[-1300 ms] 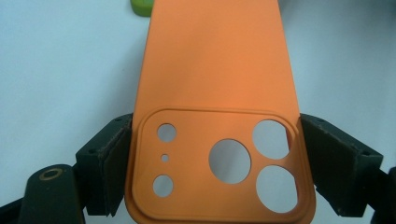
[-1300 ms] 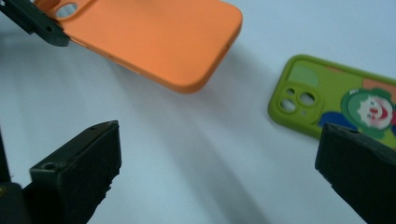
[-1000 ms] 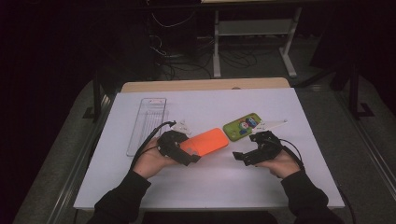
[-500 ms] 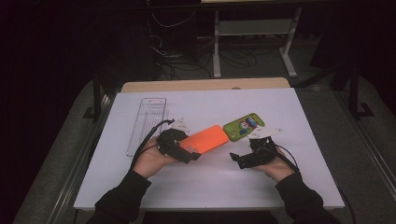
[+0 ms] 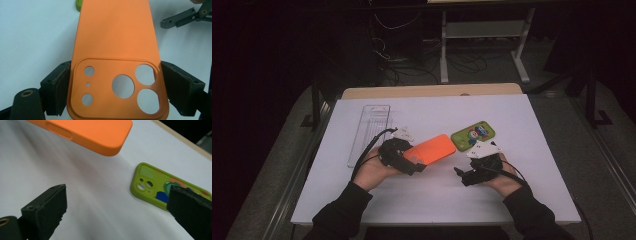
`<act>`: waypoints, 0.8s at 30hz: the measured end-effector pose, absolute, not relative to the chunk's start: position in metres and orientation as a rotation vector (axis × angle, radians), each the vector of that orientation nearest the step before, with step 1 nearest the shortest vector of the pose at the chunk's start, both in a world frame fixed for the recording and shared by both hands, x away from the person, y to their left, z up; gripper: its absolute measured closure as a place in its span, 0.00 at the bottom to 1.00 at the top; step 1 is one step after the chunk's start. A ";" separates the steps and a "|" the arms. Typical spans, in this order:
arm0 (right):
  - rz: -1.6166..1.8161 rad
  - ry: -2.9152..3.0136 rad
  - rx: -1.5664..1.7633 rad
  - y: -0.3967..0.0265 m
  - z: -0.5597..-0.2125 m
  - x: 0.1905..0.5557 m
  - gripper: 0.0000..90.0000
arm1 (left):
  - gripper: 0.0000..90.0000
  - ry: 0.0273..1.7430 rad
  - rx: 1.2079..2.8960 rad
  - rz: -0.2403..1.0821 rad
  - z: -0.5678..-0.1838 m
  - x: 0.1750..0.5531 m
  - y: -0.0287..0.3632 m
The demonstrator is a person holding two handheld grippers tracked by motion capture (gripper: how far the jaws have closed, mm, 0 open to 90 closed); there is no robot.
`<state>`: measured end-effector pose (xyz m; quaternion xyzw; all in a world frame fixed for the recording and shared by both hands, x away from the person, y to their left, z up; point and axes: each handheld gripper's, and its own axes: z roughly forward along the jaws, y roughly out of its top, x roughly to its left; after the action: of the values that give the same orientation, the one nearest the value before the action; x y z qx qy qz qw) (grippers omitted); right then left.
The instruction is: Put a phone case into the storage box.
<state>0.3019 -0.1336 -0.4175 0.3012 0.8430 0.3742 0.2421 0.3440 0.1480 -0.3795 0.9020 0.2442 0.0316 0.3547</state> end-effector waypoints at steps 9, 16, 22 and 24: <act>0.896 2.238 0.672 -0.130 -0.419 0.296 0.03 | 0.18 0.645 2.322 0.081 -0.381 0.343 0.146; 0.814 2.211 0.579 -0.126 -0.421 0.294 0.03 | 0.18 0.638 2.330 0.085 -0.381 0.343 0.146; 0.733 2.142 0.458 -0.122 -0.419 0.290 0.03 | 0.18 0.635 2.326 0.099 -0.382 0.343 0.145; 0.712 2.130 0.434 -0.120 -0.420 0.289 0.03 | 0.18 0.625 2.337 0.100 -0.381 0.343 0.145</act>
<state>0.2887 -0.1205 -0.4201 0.1725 0.8476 0.2832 0.4143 0.3430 0.1453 -0.3811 0.9033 0.2414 0.0386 0.3525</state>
